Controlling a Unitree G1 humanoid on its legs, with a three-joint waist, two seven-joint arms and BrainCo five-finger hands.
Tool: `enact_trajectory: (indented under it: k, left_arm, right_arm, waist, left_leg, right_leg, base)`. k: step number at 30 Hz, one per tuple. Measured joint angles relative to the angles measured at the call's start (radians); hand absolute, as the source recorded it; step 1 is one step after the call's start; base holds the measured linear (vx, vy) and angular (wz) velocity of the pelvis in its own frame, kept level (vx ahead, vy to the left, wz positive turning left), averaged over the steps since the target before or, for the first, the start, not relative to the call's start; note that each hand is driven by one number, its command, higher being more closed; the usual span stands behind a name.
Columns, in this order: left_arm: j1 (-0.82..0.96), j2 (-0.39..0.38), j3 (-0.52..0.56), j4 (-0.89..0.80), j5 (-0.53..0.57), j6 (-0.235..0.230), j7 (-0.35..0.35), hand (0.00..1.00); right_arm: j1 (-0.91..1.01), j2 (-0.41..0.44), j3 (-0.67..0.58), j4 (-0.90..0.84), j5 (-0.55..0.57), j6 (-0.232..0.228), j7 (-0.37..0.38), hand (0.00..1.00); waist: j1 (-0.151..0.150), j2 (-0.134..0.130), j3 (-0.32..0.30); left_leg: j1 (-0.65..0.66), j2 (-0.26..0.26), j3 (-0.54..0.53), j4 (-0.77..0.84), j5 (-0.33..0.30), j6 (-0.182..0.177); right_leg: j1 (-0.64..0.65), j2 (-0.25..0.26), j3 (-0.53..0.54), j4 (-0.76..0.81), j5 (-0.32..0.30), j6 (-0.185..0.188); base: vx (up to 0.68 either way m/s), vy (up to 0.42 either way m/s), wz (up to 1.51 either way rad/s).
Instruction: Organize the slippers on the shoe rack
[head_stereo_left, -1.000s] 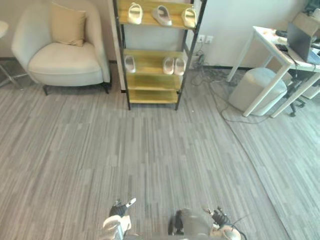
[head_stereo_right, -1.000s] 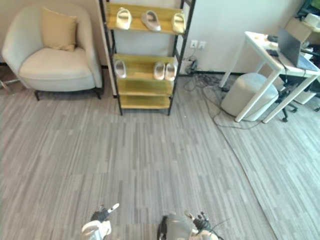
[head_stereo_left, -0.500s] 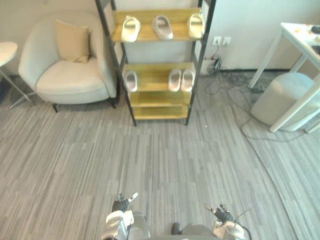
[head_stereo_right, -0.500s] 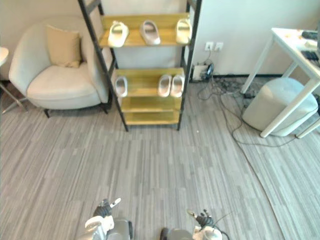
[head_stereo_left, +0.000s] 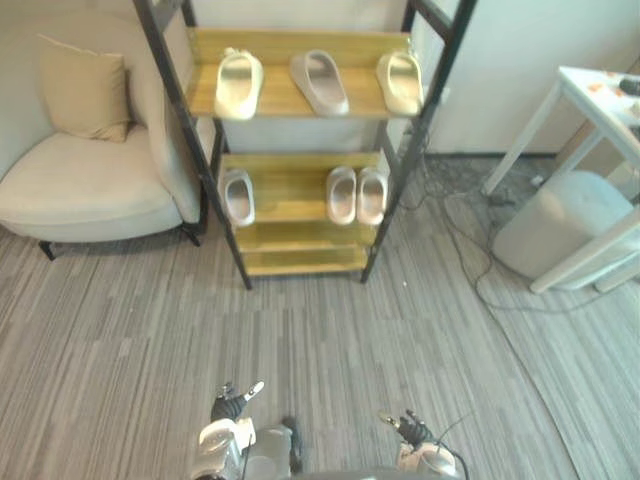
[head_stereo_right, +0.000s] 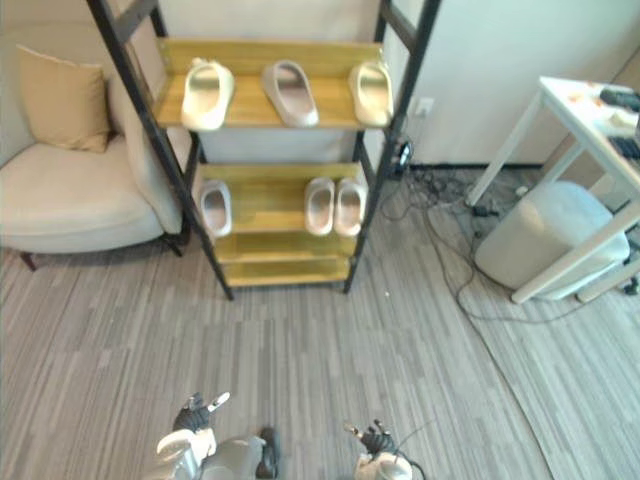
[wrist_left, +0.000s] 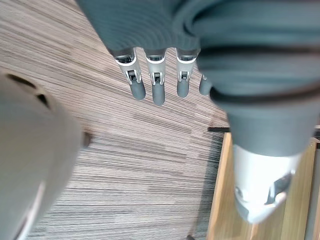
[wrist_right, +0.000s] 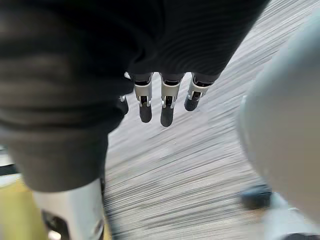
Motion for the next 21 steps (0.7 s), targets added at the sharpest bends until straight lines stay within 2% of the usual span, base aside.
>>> enact_trajectory:
  k: [1,2,3,4,6,7,8,9,10,11,12,13,14,15,16,17,19,21]
  left_arm:
    - [0.000,-0.001,-0.001,0.001,0.000,0.000,0.000,0.00]
    - [0.003,-0.003,0.000,0.004,0.000,0.001,0.000,0.00]
    - [0.003,-0.010,0.000,0.010,-0.004,0.001,0.000,0.00]
    - [0.003,-0.013,0.000,0.012,-0.005,0.001,0.000,0.00]
    - [0.001,-0.032,0.002,0.019,-0.009,0.001,-0.001,0.00]
    - [0.002,-0.034,0.002,0.019,-0.009,0.001,-0.001,0.00]
    - [0.003,-0.040,0.003,0.021,-0.009,0.001,-0.002,0.00]
    - [0.005,-0.049,0.003,0.024,-0.009,0.002,-0.007,0.00]
    - [0.003,-0.058,0.002,0.028,-0.009,0.002,-0.008,0.00]
    - [0.006,-0.062,0.002,0.029,-0.007,0.000,-0.014,0.00]
    - [0.000,-0.069,0.009,0.029,0.003,0.002,-0.021,0.00]
    - [0.000,-0.069,0.010,0.029,0.003,0.002,-0.021,0.00]
    - [0.005,-0.070,0.014,0.026,0.010,0.001,-0.019,0.00]
    - [0.010,-0.063,0.012,0.013,0.012,-0.001,-0.020,0.00]
    - [0.011,-0.062,0.012,0.010,0.013,0.000,-0.020,0.00]
    - [0.014,-0.059,0.009,-0.003,0.013,0.000,-0.020,0.00]
    - [0.014,-0.058,0.006,-0.019,0.012,-0.001,-0.020,0.00]
    - [0.011,-0.060,0.000,-0.029,0.012,-0.002,-0.021,0.00]
  right_arm:
    - [-0.001,-0.002,-0.004,-0.002,0.000,-0.002,0.000,0.00]
    - [-0.001,-0.002,-0.022,-0.006,0.000,-0.003,0.001,0.00]
    - [-0.001,-0.005,-0.040,-0.007,0.000,-0.005,0.000,0.00]
    - [-0.001,-0.008,-0.040,-0.007,0.000,-0.005,0.000,0.00]
    - [-0.005,-0.026,-0.043,-0.006,0.001,-0.003,0.001,0.00]
    - [-0.005,-0.028,-0.046,-0.004,0.001,-0.003,0.001,0.00]
    - [-0.006,-0.032,-0.058,0.010,0.001,-0.002,0.001,0.00]
    - [0.005,-0.037,-0.069,0.017,0.001,0.003,0.000,0.00]
    - [0.006,-0.047,-0.074,0.021,0.001,0.004,0.000,0.00]
    - [0.005,-0.057,-0.075,0.031,0.001,0.005,0.000,0.00]
    - [0.000,-0.069,-0.074,0.039,0.001,0.003,0.000,0.00]
    - [0.000,-0.069,-0.074,0.039,0.001,0.003,0.000,0.00]
    - [0.002,-0.079,-0.063,0.037,0.001,0.001,0.000,0.00]
    - [0.002,-0.091,-0.054,0.033,0.002,0.004,-0.001,0.00]
    - [0.002,-0.092,-0.054,0.033,0.002,0.005,-0.001,0.00]
    - [0.001,-0.091,-0.047,0.034,0.002,0.009,-0.002,0.00]
    - [0.001,-0.084,-0.035,0.030,0.004,0.011,-0.001,0.00]
    - [0.001,-0.070,-0.036,0.014,0.005,0.011,-0.001,0.00]
  waist:
    - [0.000,0.001,0.003]
    - [-0.006,0.002,0.004]
    - [-0.015,0.003,0.004]
    - [-0.021,0.004,0.004]
    - [-0.032,0.021,0.008]
    - [-0.032,0.024,0.008]
    - [-0.036,0.026,0.009]
    - [-0.050,0.034,0.007]
    - [-0.049,0.048,0.004]
    - [-0.033,0.067,0.001]
    - [-0.052,0.090,0.002]
    - [-0.052,0.090,0.003]
    - [-0.055,0.110,0.012]
    - [-0.045,0.123,0.026]
    - [-0.044,0.126,0.026]
    - [-0.039,0.124,0.027]
    - [-0.028,0.114,0.026]
    - [-0.028,0.103,0.028]
  left_leg:
    - [0.030,0.000,-0.011,-0.011,-0.009,0.001]
    - [0.079,0.001,-0.037,-0.042,-0.019,-0.002]
    - [0.131,0.003,-0.060,-0.079,-0.032,-0.005]
    - [0.143,0.003,-0.069,-0.086,-0.039,-0.006]
    - [0.197,0.018,-0.097,-0.103,-0.084,-0.022]
    - [0.204,0.020,-0.102,-0.106,-0.091,-0.028]
    - [0.232,0.025,-0.126,-0.118,-0.105,-0.050]
    - [0.270,0.041,-0.168,-0.123,-0.114,-0.066]
    - [0.274,0.059,-0.181,-0.119,-0.114,-0.068]
    - [0.252,0.074,-0.189,-0.074,-0.094,-0.097]
    - [0.200,0.082,-0.200,0.081,-0.062,-0.107]
    - [0.199,0.082,-0.200,0.089,-0.062,-0.107]
    - [0.096,0.105,-0.195,0.369,0.005,-0.122]
    - [-0.003,0.160,-0.166,0.609,0.053,-0.126]
    - [-0.022,0.175,-0.154,0.648,0.047,-0.125]
    - [-0.072,0.217,-0.113,0.713,0.020,-0.127]
    - [-0.118,0.251,-0.061,0.647,-0.015,-0.129]
    - [-0.146,0.256,-0.039,0.462,-0.033,-0.132]
  right_leg:
    - [-0.025,0.000,-0.022,-0.017,-0.008,-0.013]
    - [-0.057,0.002,-0.071,-0.096,-0.023,-0.039]
    - [-0.084,0.009,-0.118,-0.219,-0.027,-0.050]
    - [-0.094,0.013,-0.131,-0.267,-0.024,-0.056]
    - [-0.132,0.074,-0.132,-0.553,0.048,-0.108]
    - [-0.132,0.087,-0.127,-0.592,0.069,-0.113]
    - [-0.134,0.107,-0.120,-0.670,0.146,-0.138]
    - [-0.102,0.118,-0.128,-0.686,0.241,-0.179]
    - [-0.091,0.126,-0.144,-0.680,0.237,-0.185]
    - [-0.090,0.124,-0.159,-0.655,0.213,-0.211]
    - [-0.039,0.125,-0.184,-0.666,0.170,-0.211]
    - [-0.038,0.125,-0.185,-0.668,0.169,-0.211]
    - [0.049,0.135,-0.192,-0.721,0.134,-0.211]
    - [0.128,0.155,-0.190,-0.758,0.119,-0.218]
    - [0.148,0.159,-0.187,-0.768,0.116,-0.220]
    - [0.207,0.161,-0.176,-0.798,0.112,-0.225]
    - [0.267,0.148,-0.149,-0.836,0.111,-0.224]
    - [0.303,0.123,-0.129,-0.861,0.093,-0.193]
  base:
    - [0.40,0.084,0.48]
    - [0.47,0.051,0.55]
    - [0.40,0.035,0.52]
    - [0.50,0.010,0.45]
    - [0.52,-0.018,0.30]
    - [0.54,-0.060,0.34]
    - [0.62,-0.111,0.76]
    - [0.65,-0.137,0.77]
    - [0.64,-0.159,0.78]
    - [0.68,-0.222,0.52]
    - [0.55,-0.186,0.48]
    - [0.53,-0.190,0.42]
    - [0.46,-0.111,0.14]
    - [0.46,-0.111,0.13]
    - [0.40,-0.081,-0.14]
    - [0.28,-0.069,-0.24]
    - [0.34,-0.057,-0.45]
    - [0.25,0.039,-0.40]
